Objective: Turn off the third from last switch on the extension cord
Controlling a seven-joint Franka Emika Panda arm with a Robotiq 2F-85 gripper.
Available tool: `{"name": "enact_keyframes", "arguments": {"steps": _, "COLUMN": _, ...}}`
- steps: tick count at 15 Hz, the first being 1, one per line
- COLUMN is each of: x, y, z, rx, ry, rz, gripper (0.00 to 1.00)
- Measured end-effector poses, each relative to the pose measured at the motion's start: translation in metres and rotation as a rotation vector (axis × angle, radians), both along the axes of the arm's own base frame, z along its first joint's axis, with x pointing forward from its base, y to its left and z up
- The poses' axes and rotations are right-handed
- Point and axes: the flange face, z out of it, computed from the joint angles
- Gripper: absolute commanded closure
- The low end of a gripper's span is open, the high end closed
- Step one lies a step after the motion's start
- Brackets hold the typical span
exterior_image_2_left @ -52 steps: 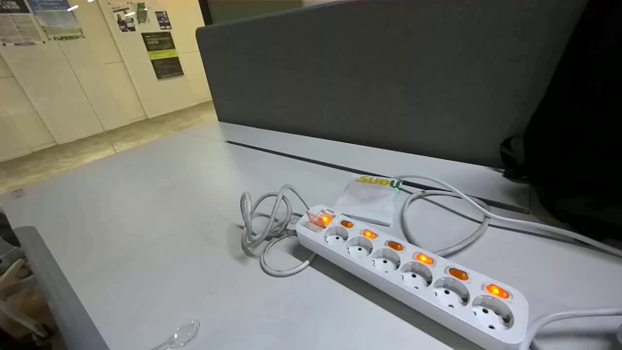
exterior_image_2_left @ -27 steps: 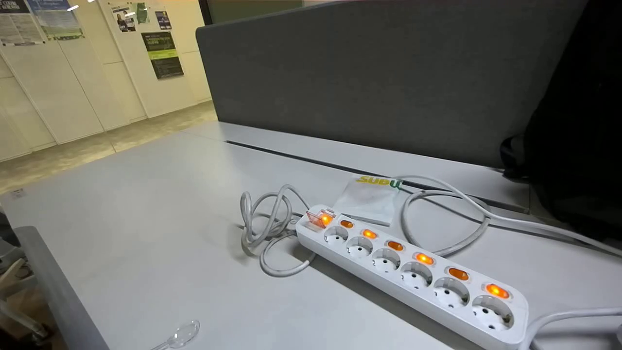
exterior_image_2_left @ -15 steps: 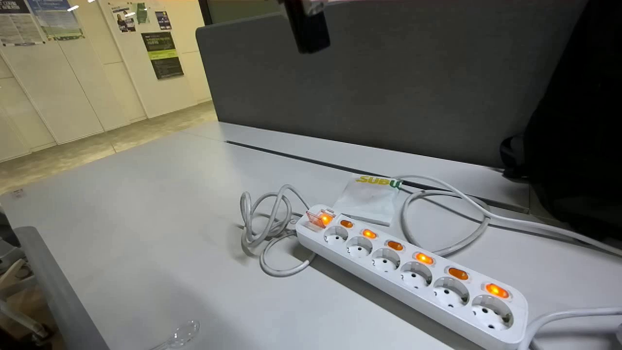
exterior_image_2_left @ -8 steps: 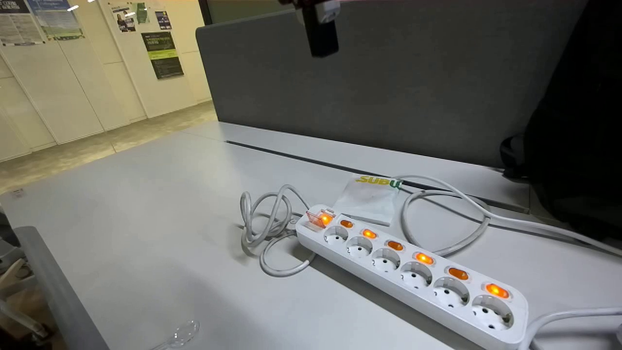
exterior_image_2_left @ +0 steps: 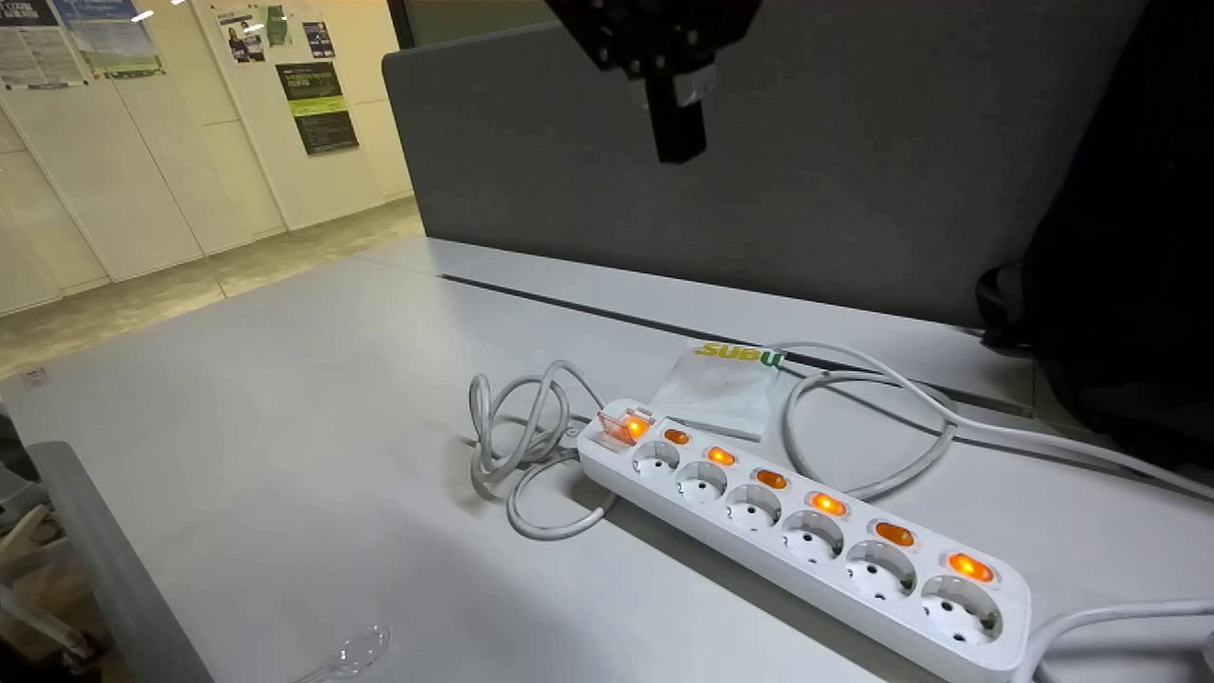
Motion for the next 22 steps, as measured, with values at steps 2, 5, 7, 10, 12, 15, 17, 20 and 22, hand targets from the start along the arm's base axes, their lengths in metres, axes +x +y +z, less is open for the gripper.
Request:
{"name": "enact_keyframes", "arguments": {"steps": 2, "x": 0.012, "y": -0.009, "z": -0.017, "rx": 0.007, "ry": 0.008, "rz": 0.021, "gripper": 1.00}}
{"name": "enact_keyframes", "arguments": {"steps": 5, "x": 0.034, "y": -0.018, "z": -0.046, "rx": 0.003, "ry": 0.010, "rz": 0.027, "gripper": 1.00}}
{"name": "enact_keyframes", "arguments": {"steps": 7, "x": 0.050, "y": -0.024, "z": -0.065, "rx": -0.008, "ry": 0.005, "rz": 0.026, "gripper": 1.00}}
{"name": "enact_keyframes", "arguments": {"steps": 10, "x": 0.069, "y": -0.036, "z": -0.097, "rx": -0.028, "ry": 0.005, "rz": 0.017, "gripper": 1.00}}
{"name": "enact_keyframes", "arguments": {"steps": 12, "x": 0.077, "y": -0.044, "z": -0.121, "rx": -0.027, "ry": 0.034, "rz": 0.005, "gripper": 1.00}}
{"name": "enact_keyframes", "arguments": {"steps": 15, "x": 0.079, "y": -0.053, "z": -0.155, "rx": -0.015, "ry": 0.097, "rz": -0.016, "gripper": 0.99}}
{"name": "enact_keyframes", "arguments": {"steps": 17, "x": 0.081, "y": -0.057, "z": -0.166, "rx": -0.014, "ry": 0.111, "rz": -0.025, "gripper": 0.99}}
{"name": "enact_keyframes", "arguments": {"steps": 20, "x": 0.083, "y": -0.058, "z": -0.166, "rx": -0.014, "ry": 0.112, "rz": -0.030, "gripper": 1.00}}
{"name": "enact_keyframes", "arguments": {"steps": 22, "x": 0.083, "y": -0.056, "z": -0.167, "rx": -0.014, "ry": 0.114, "rz": -0.025, "gripper": 1.00}}
